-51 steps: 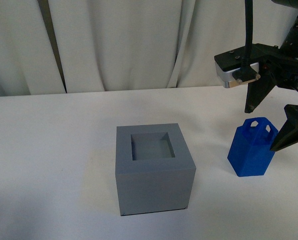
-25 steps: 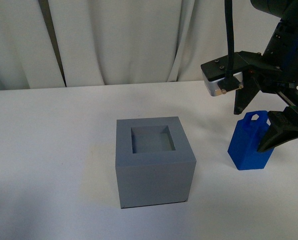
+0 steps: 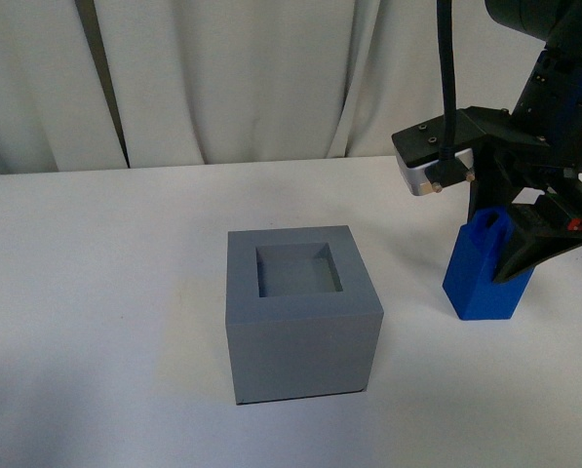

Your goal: Insert blue part into gray base

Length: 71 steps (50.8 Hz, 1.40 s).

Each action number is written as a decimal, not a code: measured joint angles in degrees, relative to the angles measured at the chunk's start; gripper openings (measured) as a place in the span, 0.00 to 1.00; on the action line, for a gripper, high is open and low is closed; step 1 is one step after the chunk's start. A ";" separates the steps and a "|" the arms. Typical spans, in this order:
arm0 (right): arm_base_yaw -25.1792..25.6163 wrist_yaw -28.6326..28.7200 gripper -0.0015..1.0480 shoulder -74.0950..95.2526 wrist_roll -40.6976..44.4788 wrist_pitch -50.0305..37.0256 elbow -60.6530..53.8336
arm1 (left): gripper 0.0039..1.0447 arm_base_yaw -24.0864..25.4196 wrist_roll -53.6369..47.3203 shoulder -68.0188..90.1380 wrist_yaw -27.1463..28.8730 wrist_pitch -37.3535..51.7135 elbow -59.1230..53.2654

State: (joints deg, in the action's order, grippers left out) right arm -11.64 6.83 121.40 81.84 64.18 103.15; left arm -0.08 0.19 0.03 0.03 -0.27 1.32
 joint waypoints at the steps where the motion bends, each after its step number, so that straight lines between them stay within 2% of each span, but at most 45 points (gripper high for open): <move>1: 0.00 0.28 0.46 0.00 0.02 0.28 0.11 | 0.94 0.00 0.00 0.00 -0.02 0.00 0.00; 19: -1.70 5.16 0.45 -0.87 -0.72 6.75 5.99 | 0.94 0.00 0.00 0.00 -0.02 0.00 0.00; 38: -8.39 6.93 0.45 -3.78 -2.75 14.49 17.14 | 0.94 0.00 0.00 0.00 -0.02 0.00 0.00; 60: -18.12 5.29 0.45 -4.87 -6.84 11.67 13.75 | 0.94 0.00 0.00 0.00 -0.02 0.00 0.00; 71: -19.47 4.24 0.45 -4.87 -7.85 10.62 12.28 | 0.94 0.00 0.00 0.00 -0.02 0.00 0.00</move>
State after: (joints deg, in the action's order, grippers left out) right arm -31.11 11.07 116.53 74.00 74.81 115.44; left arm -0.08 0.19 0.03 0.01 -0.27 1.32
